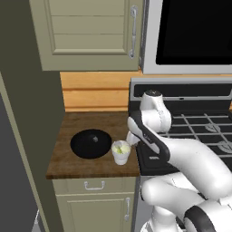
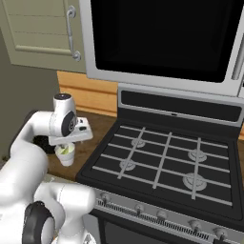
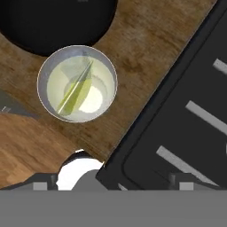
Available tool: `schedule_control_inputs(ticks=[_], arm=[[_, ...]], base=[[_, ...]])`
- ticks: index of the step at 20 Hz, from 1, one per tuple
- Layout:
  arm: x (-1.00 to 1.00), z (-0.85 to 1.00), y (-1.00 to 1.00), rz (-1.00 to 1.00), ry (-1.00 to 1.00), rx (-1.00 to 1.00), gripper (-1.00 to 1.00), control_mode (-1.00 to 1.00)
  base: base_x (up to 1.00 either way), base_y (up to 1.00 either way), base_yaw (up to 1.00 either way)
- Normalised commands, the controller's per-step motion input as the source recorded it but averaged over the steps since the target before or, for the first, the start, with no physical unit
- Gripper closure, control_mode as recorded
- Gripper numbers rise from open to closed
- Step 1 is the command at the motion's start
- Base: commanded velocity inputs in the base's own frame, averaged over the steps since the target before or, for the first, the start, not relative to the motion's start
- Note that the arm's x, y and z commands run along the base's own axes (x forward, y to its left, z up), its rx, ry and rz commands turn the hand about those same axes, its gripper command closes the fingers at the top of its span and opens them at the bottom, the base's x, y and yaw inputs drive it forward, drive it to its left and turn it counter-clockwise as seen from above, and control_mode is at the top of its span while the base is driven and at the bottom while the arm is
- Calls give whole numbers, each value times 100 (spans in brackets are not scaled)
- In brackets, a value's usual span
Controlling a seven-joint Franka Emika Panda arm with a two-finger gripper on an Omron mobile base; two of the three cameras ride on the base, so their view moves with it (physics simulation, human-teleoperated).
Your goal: Grab a lemon wedge from the fridge and one ice cube from the ice bowl, and put them in the glass of lemonade.
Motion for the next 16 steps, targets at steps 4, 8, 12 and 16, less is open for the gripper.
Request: schedule_control_inputs(ticks=[4, 8, 12, 16], arm=[[-64, -13, -64, -28, -3, 15, -100, -100], [-33, -5, -50, -28, 0, 14, -100, -100], [-16, 0, -53, -31, 0, 10, -100, -100], [0, 19, -29, -28, 0, 0, -100, -100]], base=[[0, 0, 0], [0, 0, 0], [0, 0, 0], [0, 0, 0]])
